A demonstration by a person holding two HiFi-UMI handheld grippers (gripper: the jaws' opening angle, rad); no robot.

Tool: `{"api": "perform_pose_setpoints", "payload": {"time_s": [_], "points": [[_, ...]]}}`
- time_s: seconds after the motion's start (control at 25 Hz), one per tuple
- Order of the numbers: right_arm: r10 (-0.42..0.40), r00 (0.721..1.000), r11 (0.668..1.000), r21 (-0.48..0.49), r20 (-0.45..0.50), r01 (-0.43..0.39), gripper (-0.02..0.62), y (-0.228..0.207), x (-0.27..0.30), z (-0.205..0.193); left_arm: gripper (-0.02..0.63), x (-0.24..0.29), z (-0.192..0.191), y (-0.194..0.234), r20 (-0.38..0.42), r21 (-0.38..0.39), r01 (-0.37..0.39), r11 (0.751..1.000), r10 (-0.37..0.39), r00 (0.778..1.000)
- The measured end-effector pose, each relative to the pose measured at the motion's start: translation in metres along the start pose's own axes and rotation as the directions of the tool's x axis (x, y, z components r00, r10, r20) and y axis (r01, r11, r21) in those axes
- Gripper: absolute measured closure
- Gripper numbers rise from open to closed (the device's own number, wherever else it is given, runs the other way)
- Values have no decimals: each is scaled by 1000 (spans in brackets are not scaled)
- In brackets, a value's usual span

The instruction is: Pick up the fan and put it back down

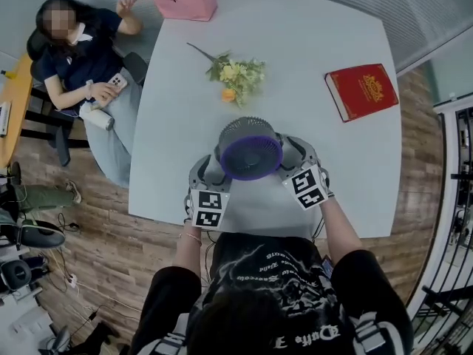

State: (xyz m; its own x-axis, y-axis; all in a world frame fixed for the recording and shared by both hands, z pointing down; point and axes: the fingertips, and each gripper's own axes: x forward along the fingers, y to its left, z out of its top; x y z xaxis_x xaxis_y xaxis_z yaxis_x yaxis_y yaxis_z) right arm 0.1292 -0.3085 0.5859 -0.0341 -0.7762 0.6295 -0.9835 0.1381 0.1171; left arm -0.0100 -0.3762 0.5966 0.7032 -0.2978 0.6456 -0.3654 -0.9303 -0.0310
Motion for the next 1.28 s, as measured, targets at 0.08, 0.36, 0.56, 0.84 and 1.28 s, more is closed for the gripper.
{"api": "perform_pose_setpoints", "payload": {"time_s": [0.08,0.36,0.56,0.84,1.28], "points": [[8,1000,1000,-13,5,-7,299,-1,5,2,307,5,3,0,1,19,8,1000,-8,1000],[34,999,999,-21,10,-34,308,-9,28,10,313,19,10,10,0,61,23,998,-23,1000],[78,997,997,-24,10,-78,307,-7,39,10,313,31,12,7,-20,125,87,988,-85,996],[118,993,993,-20,12,-118,359,-1,46,7,324,40,10,4,-38,141,119,983,-115,993],[120,993,990,76,-2,-120,382,-3,43,8,365,40,13,7,-54,93,113,989,-108,993]]}}
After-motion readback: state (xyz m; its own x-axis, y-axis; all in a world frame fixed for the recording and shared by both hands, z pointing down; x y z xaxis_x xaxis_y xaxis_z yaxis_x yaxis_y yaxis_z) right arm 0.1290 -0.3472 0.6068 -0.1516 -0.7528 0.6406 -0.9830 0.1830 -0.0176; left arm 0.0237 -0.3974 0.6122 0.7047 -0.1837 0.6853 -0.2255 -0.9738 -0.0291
